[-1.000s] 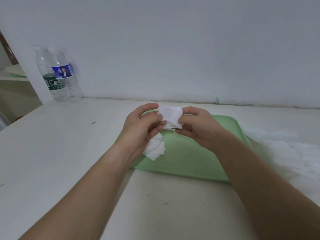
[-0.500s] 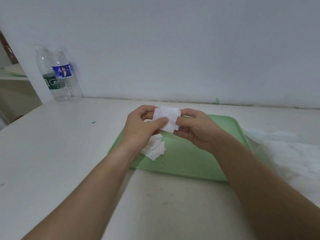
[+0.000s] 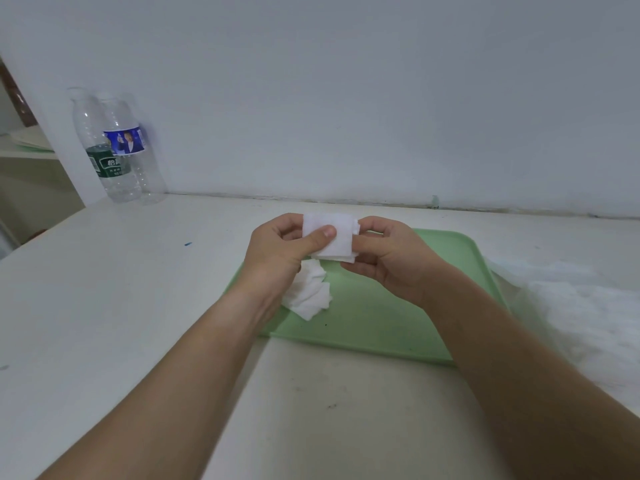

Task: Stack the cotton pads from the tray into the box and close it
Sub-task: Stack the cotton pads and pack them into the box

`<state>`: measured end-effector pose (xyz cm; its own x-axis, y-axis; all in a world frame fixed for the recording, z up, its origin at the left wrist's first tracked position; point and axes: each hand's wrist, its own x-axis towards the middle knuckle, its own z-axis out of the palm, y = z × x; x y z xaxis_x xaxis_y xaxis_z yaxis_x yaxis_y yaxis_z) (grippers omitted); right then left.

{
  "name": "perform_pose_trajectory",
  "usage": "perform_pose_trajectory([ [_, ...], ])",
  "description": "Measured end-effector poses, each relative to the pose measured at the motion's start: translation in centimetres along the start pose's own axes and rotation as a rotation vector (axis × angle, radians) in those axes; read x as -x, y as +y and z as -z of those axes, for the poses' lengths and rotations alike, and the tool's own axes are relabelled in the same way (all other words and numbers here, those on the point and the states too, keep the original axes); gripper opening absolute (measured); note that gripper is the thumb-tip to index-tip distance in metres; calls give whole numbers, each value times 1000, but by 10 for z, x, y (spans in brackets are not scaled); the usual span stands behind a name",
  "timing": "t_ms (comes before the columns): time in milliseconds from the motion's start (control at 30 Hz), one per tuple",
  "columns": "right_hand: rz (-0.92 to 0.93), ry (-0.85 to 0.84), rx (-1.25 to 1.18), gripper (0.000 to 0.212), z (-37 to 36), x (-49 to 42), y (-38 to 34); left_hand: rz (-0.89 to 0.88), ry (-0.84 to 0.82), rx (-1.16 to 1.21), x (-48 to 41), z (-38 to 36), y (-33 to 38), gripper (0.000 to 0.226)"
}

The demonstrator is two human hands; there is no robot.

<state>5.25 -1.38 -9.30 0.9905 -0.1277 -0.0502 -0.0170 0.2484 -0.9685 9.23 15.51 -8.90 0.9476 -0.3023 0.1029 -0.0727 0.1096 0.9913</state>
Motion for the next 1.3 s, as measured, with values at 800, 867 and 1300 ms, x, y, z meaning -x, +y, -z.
perform_pose_trajectory([
  [800, 162, -173, 307, 22, 2, 8, -22, -80, -192, -160, -8, 23, 9, 39],
  [867, 208, -147, 395, 20, -1, 9, -25, -87, -241, -187, -7, 23, 12, 32],
  [1300, 393, -24, 1199, 31, -35, 0, 26, 39, 258, 83, -20, 40, 5, 9],
])
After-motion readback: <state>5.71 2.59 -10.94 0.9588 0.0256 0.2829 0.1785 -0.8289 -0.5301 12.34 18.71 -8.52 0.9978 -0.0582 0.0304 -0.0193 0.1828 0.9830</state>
